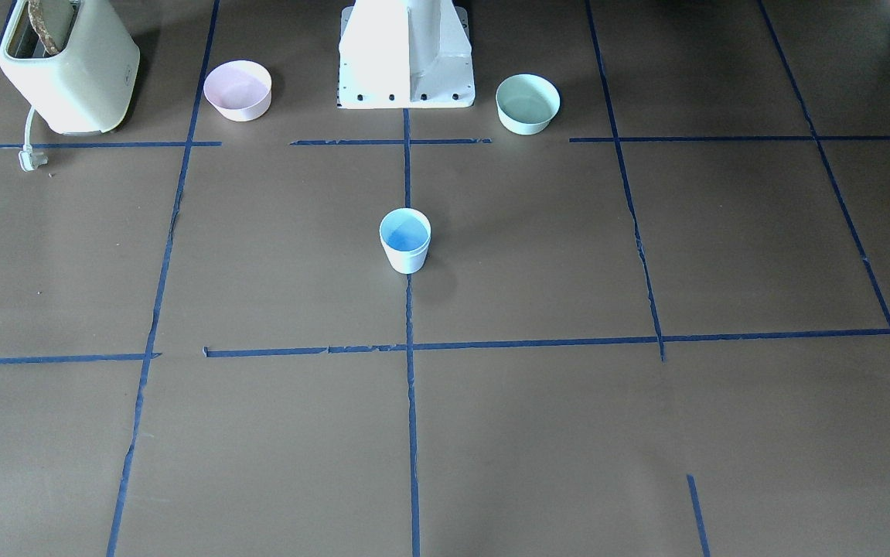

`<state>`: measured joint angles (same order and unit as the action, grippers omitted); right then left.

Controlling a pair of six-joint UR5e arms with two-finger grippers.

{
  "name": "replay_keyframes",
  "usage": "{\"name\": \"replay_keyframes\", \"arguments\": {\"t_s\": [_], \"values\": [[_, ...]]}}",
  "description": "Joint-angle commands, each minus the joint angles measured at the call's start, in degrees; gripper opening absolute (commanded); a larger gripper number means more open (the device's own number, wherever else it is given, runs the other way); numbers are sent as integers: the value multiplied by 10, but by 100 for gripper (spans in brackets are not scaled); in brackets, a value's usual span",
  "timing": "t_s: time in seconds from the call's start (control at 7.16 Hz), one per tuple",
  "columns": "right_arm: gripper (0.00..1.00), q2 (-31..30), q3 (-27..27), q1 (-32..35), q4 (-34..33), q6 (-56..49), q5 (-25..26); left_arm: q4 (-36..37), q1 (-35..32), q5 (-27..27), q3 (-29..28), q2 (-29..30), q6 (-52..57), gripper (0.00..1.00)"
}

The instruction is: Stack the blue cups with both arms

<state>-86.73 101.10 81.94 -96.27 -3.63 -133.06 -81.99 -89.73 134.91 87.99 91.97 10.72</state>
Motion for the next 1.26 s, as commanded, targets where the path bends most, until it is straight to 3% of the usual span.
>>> {"name": "replay_keyframes", "arguments": {"t_s": [0.0,0.28,0.56,0.98,1.12], "values": [[100,-56,-5,29,1,-2,-2,0,1,0,0,0,0,100],[100,-68,-39,66,8,-4,-23,-1,1,0,0,0,0,100],[100,-84,-127,80,169,0,-52,-1,1,0,-1,0,0,100],[100,-83,-129,88,174,6,-53,-1,1,0,-16,0,1,100],[100,-76,-121,104,137,6,-56,-7,1,0,-20,0,1,100]]}}
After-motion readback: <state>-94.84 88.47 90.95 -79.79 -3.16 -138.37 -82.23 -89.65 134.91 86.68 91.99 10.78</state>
